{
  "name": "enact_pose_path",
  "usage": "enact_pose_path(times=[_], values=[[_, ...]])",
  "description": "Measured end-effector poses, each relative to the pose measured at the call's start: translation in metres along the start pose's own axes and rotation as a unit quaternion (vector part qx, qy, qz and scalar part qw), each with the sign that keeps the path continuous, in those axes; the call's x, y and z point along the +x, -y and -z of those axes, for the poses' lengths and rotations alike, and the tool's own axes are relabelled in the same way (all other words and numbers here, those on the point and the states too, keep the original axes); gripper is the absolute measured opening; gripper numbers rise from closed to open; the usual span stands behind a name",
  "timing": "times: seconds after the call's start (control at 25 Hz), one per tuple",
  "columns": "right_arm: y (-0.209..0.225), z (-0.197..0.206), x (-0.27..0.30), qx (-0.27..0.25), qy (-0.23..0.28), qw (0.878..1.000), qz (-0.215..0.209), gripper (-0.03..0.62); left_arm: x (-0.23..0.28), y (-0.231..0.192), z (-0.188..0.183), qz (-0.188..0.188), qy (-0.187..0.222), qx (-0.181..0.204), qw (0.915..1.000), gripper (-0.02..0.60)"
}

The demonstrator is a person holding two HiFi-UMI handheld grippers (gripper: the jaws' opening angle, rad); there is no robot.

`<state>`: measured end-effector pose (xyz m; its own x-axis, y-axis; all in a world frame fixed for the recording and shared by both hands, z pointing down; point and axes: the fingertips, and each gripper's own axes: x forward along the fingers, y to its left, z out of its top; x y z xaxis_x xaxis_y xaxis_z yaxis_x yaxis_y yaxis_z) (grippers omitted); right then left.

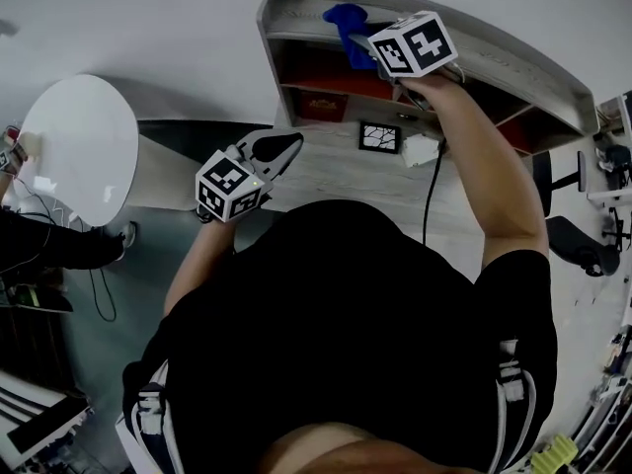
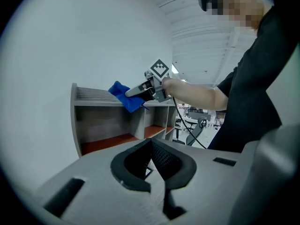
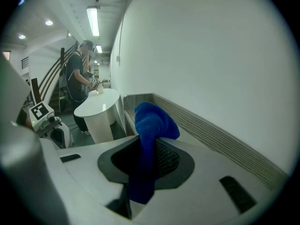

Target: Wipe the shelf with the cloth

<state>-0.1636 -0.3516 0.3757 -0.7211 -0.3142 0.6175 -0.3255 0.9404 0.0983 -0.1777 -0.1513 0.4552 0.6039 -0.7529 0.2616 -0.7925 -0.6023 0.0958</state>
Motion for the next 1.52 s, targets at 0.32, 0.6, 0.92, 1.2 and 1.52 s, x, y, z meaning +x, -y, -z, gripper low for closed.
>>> enact_pose_path(times=[0.32,0.6,0.92,1.2,1.52], values=[[0.014,0.03,-0.072,0.045,0.064,0.997,0.026,0.086,0.011,0.008,-0.013,0.022,-0.001,0.02,0.9996,0.017],[0.021,0.06,-0.128,0.058,0.097,0.992,0.057,0.086,0.022,0.01,-0.022,0.029,0.006,0.02,0.9994,0.017],[0.033,0.09,-0.184,0.095,0.157,0.977,0.107,0.087,0.039,0.014,-0.043,0.03,0.029,0.026,0.9988,0.017],[0.034,0.121,-0.214,0.107,0.202,0.963,0.144,0.087,0.053,0.015,-0.051,0.037,0.035,0.027,0.9984,0.017],[0.019,0.151,-0.225,0.069,0.222,0.955,0.183,0.084,0.061,0.015,-0.068,0.044,0.052,0.026,0.9973,0.017]])
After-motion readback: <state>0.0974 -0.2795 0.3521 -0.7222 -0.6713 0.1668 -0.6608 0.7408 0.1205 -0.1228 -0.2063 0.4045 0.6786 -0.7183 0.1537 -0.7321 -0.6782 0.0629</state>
